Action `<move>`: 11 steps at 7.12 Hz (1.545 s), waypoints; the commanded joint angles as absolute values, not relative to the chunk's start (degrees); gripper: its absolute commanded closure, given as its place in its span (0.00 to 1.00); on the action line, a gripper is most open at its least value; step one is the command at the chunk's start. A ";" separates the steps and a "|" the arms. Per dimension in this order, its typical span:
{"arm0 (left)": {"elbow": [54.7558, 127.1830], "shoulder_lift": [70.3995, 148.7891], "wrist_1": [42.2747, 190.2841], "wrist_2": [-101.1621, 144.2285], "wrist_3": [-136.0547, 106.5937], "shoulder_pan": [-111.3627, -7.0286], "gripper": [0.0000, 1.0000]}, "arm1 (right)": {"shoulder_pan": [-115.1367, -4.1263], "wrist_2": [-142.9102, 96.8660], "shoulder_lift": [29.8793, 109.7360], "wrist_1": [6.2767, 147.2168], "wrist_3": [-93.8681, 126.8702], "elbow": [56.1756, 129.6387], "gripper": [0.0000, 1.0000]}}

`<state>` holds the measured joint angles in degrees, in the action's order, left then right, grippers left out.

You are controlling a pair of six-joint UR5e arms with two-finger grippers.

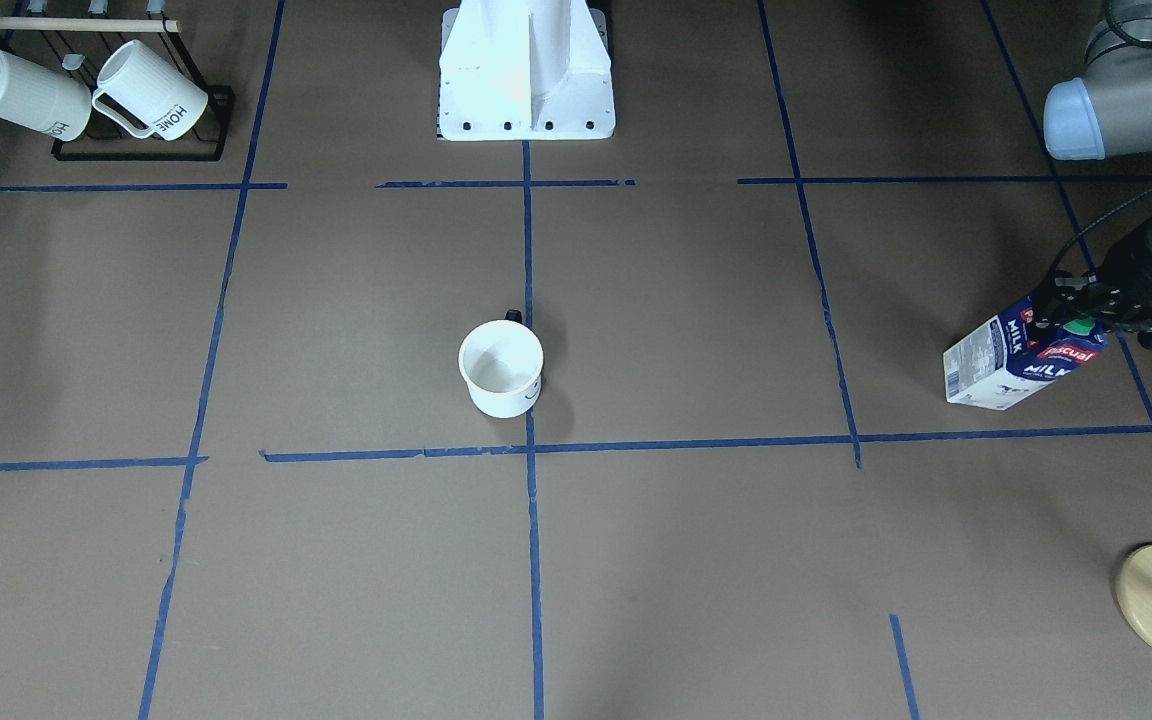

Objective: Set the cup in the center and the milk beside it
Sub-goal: 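Carry the milk carton with the left gripper beside the white mug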

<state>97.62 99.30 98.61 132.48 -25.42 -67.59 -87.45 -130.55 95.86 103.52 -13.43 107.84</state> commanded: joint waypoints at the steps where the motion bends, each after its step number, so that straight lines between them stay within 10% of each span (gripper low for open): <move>1: 97.91 102.64 98.26 132.45 -28.97 -67.59 0.72 | -87.45 -130.60 95.98 103.36 -13.36 107.93 0.00; 6: 98.36 122.92 86.93 131.41 -51.97 -55.42 0.71 | -87.45 -130.52 95.98 103.36 -13.36 107.75 0.00; 11: 82.82 146.05 81.39 119.46 -62.40 -42.20 0.69 | -87.45 -130.52 96.33 103.36 -13.54 107.40 0.00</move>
<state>86.63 142.18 81.67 121.33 -61.11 -44.17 -87.45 -130.52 96.21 103.36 -13.49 107.44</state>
